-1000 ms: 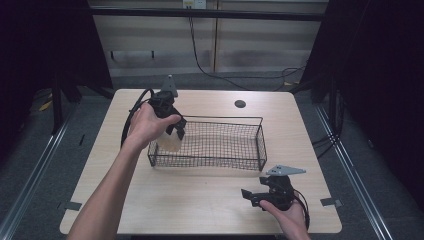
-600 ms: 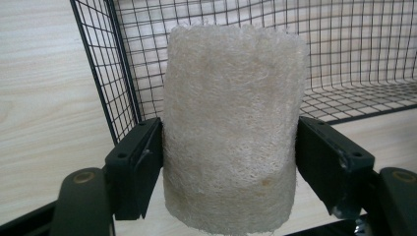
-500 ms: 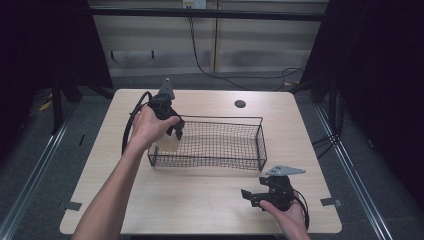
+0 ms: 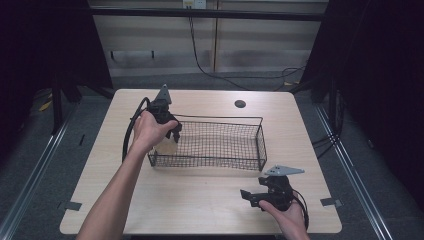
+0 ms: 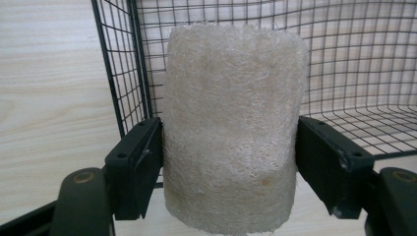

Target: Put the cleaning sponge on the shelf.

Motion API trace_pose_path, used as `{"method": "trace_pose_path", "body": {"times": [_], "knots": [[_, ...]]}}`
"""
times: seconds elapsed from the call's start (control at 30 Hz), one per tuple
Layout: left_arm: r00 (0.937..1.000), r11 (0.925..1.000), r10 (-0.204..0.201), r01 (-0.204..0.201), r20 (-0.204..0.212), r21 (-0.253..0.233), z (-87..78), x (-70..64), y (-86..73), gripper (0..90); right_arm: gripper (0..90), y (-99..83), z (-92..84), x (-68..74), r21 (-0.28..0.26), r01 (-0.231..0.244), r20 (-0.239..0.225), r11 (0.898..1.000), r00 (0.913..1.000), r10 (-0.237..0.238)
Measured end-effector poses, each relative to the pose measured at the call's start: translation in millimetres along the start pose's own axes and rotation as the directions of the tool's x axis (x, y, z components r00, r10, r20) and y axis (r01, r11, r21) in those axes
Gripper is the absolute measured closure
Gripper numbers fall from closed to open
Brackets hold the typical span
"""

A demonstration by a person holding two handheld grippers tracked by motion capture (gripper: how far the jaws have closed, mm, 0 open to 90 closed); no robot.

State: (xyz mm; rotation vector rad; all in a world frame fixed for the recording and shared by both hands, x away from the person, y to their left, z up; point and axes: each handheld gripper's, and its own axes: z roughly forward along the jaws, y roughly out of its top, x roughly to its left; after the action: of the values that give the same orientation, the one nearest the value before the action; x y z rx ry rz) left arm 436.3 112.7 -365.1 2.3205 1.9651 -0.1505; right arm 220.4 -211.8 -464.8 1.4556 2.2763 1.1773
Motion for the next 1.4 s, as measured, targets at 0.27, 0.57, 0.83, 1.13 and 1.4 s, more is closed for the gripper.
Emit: {"method": "trace_pose_path", "body": {"times": [0.27, 0.57, 0.83, 1.13, 1.4], "knots": [[0.9993, 1.0, -0.009, 0.009, -0.036, 0.002, 7.5, -0.1, 1.7, 27.9, 14.3, 0.0, 0.3, 0.4, 0.001, 0.0, -0.01, 1.0, 1.0, 0.0], [0.9991, 0.9999, -0.008, 0.008, -0.043, 0.007, 18.3, -4.4, 4.1, 28.0, 14.4, 0.0, 0.6, 0.5, 0.003, 0.0, -0.014, 1.0, 0.9999, 0.0], [0.9963, 0.9997, -0.008, 0.01, -0.086, 0.023, 29.6, 0.4, 4.6, 28.0, 14.4, 0.0, 0.8, 0.7, 0.006, 0.001, -0.012, 1.0, 0.9999, -0.001], [0.9922, 0.9997, -0.01, 0.012, -0.124, 0.019, 40.3, -5.1, 4.7, 27.9, 14.3, 0.1, 0.6, 0.8, 0.006, 0.001, -0.012, 1.0, 0.9999, -0.001], [0.9903, 0.9984, -0.03, 0.036, -0.135, 0.043, 52.0, -4.4, 5.4, 27.9, 14.3, 0.1, 0.8, 0.9, 0.005, 0.003, -0.013, 1.0, 0.9999, -0.003]]}}
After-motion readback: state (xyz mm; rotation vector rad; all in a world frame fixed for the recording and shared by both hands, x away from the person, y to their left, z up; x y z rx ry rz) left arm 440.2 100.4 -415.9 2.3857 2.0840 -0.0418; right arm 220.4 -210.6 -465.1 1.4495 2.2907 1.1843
